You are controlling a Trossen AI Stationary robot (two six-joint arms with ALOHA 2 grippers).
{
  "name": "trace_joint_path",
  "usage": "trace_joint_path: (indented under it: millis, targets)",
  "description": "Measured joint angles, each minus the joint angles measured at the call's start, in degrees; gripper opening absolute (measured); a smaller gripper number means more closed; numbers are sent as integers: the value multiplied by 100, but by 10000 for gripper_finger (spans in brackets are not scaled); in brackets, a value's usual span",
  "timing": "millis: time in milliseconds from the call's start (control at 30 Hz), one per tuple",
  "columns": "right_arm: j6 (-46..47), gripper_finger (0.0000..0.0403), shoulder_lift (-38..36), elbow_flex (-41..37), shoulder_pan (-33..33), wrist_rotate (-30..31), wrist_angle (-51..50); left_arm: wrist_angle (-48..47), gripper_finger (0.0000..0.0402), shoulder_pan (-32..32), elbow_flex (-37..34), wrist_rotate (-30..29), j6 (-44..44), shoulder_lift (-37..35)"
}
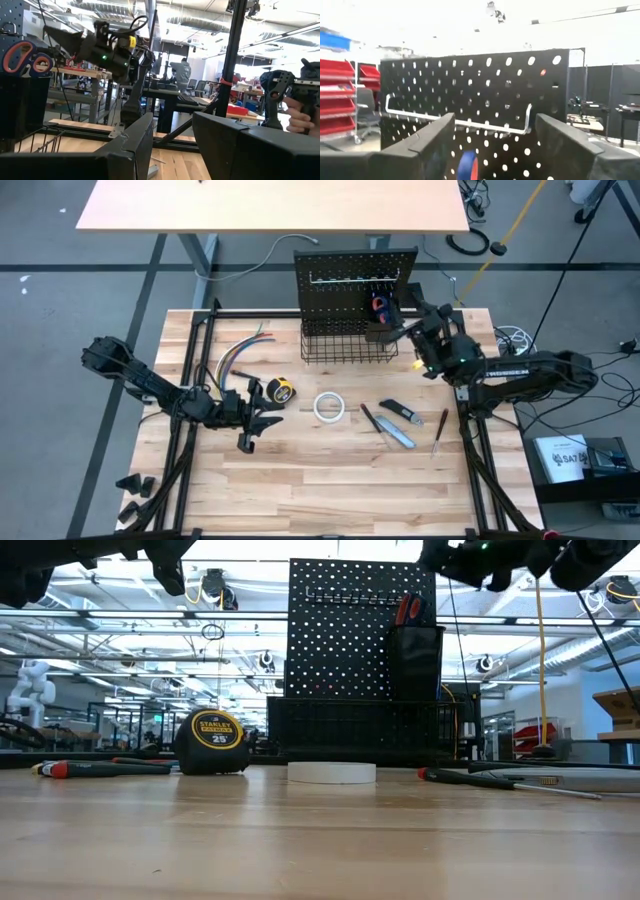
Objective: Hang tools onto peg board
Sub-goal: Put the silver cutter into the black wire basket on the peg board
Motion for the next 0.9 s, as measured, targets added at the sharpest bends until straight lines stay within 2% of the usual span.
trace_joint_path:
  millis: [133,300,500,633,800,900]
  targets:
    - [68,286,-293,0,194,-2,-31,0,143,0,0,0,-1,0]
    - [734,289,-523,0,591,-101,-147,0,143,1,0,-2,-1,0]
    - [1639,283,-611,0,1051,-1489,-899,0,143,0,0,-2,-3,0]
    - [2407,282,-546,2,1298,-2112,-1412,0,143,0,0,-2,-19,0]
    - [3044,282,-426,2,1649,-2732,-2152,-4,143,1,0,-2,-21,0]
    - [3412,281,-284,2,1914,-2799,-2555,-58,143,2,0,106,-21,-2]
